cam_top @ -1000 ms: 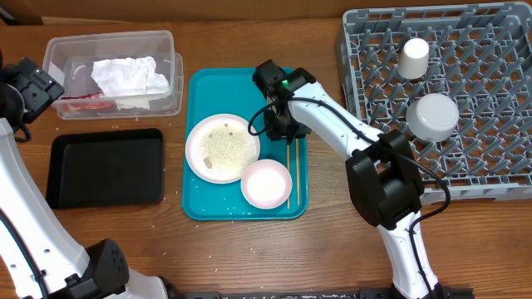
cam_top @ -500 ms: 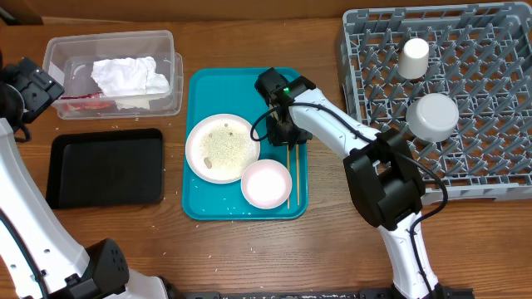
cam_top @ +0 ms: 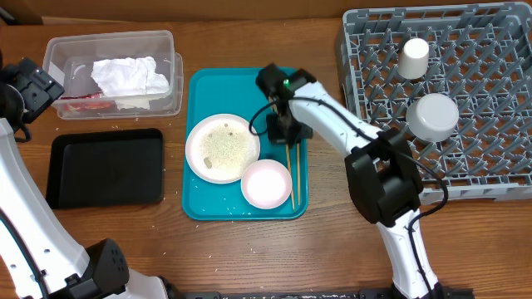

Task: Sort waste into correct bins and load items into the dishwasher
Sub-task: 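Lower the right gripper over the wooden chopsticks to grasp them, then carry the chopsticks right and drop them into the dish rack, then return the right gripper to the tray and grasp the second chopstick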

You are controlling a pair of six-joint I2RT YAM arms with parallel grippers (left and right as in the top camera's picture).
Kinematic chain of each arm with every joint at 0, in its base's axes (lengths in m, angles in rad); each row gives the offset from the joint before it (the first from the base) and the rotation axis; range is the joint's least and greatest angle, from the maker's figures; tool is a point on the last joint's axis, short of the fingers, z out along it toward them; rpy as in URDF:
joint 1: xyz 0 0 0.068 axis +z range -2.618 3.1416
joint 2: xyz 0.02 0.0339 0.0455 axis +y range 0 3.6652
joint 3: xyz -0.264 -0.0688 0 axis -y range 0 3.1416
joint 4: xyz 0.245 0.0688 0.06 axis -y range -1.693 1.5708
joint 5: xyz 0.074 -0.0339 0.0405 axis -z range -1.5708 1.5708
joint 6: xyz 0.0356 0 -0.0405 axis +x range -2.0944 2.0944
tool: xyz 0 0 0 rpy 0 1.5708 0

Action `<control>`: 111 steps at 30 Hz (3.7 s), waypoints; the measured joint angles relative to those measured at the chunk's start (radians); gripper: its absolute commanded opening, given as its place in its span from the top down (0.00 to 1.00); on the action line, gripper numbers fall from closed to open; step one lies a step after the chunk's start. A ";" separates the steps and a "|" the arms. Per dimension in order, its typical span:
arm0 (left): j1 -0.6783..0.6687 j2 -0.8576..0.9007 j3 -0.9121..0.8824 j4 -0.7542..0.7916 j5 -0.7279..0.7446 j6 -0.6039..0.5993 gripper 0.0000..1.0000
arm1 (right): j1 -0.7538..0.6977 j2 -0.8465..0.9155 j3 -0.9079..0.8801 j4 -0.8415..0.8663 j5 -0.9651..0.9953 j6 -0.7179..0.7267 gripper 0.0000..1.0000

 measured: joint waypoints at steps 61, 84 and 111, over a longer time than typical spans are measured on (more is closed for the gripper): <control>0.000 0.000 0.000 0.000 0.000 0.000 0.00 | -0.115 -0.006 0.341 -0.307 -0.101 -0.143 0.65; 0.000 0.000 0.000 0.000 0.000 0.000 0.00 | -0.067 -0.007 -0.084 -0.018 -0.050 -0.060 0.72; 0.000 0.000 0.000 0.000 0.000 0.000 0.00 | -0.033 -0.016 0.009 -0.041 -0.061 -0.059 0.67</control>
